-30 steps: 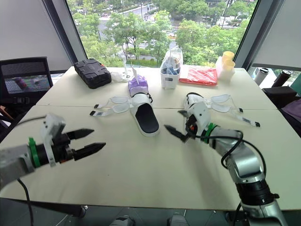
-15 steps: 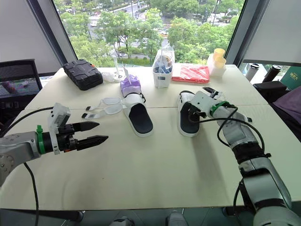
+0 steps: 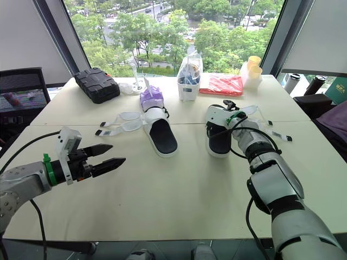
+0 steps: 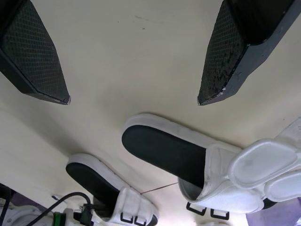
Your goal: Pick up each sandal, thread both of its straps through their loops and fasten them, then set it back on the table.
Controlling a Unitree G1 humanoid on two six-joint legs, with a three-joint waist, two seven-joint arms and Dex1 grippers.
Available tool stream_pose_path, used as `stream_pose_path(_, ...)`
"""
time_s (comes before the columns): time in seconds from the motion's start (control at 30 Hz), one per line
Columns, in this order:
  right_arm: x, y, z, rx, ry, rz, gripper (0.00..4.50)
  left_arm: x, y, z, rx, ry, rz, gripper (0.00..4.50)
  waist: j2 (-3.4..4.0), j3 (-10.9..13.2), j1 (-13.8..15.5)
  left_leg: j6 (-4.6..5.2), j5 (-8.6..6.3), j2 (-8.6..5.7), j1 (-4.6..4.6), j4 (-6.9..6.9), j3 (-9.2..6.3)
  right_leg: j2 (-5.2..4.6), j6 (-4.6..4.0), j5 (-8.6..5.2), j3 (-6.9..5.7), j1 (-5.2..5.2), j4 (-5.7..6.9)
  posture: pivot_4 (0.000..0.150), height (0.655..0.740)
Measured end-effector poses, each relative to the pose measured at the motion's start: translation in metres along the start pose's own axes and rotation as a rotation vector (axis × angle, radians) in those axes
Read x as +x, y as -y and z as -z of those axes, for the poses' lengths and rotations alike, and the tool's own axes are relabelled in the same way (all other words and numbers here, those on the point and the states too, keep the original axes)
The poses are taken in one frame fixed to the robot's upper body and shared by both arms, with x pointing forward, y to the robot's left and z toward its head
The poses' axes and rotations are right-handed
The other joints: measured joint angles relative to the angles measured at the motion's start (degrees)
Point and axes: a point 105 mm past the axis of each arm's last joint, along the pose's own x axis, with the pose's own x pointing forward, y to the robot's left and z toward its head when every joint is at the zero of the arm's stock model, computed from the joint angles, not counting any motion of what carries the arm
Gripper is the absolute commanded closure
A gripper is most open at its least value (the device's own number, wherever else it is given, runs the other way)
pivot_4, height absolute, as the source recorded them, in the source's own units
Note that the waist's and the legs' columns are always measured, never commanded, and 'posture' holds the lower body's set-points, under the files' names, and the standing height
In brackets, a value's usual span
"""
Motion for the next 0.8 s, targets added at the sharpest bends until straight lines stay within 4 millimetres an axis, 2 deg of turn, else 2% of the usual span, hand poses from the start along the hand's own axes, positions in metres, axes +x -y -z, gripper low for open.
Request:
stream_pose_path(0.13,0.001,-0.013,-0.001,-0.055,0.002,-0.03,4.43,-0.001,0.0,0.0,0.001,0.009,-0.015,0.0,0.01,0.0,-0.2,-0.01,0.01,0.0,0.0,-0.01,0.0,0.0,0.02,0.01,0.02,-0.03,0.04,0.15,0.74)
stream_pose_path(0.3,0.001,-0.01,-0.004,-0.096,0.028,-0.019,4.43,0.0,-0.001,0.001,0.001,0.012,-0.032,0.0,0.01,0.0,-0.6,-0.01,0.01,-0.01,0.0,0.0,0.01,0.0,0.03,0.02,0.02,-0.03,0.05,0.15,0.74)
stream_pose_path(0.43,-0.008,-0.002,-0.012,-0.165,0.197,-0.011,4.43,-0.001,-0.003,0.001,0.006,0.01,-0.04,0.0,0.03,0.0,-0.8,-0.01,0.01,-0.03,-0.02,-0.01,0.02,0.0,0.09,0.05,0.04,-0.05,0.05,0.15,0.74)
stream_pose_path(0.57,-0.042,0.017,-0.034,-0.278,0.547,-0.052,4.43,-0.005,-0.003,0.0,0.016,0.004,-0.024,0.0,0.04,0.0,-1.0,-0.01,0.0,-0.03,0.01,-0.07,0.07,0.0,0.12,0.06,0.08,-0.07,0.03,0.15,0.74)
stream_pose_path(0.63,-0.063,0.02,-0.047,-0.344,0.713,-0.088,4.43,-0.007,0.0,0.0,0.022,-0.007,0.001,0.0,0.03,0.0,-1.1,-0.01,0.0,-0.01,0.06,-0.08,0.12,0.03,0.12,0.06,0.13,-0.06,0.04,0.15,0.74)
stream_pose_path(0.8,-0.11,0.002,-0.071,-0.558,1.069,-0.197,4.43,-0.007,0.004,0.001,0.022,-0.011,0.039,0.0,0.04,0.0,-1.0,0.0,0.0,-0.02,0.09,0.04,0.22,0.09,0.12,0.06,0.33,-0.05,0.09,0.15,0.74)
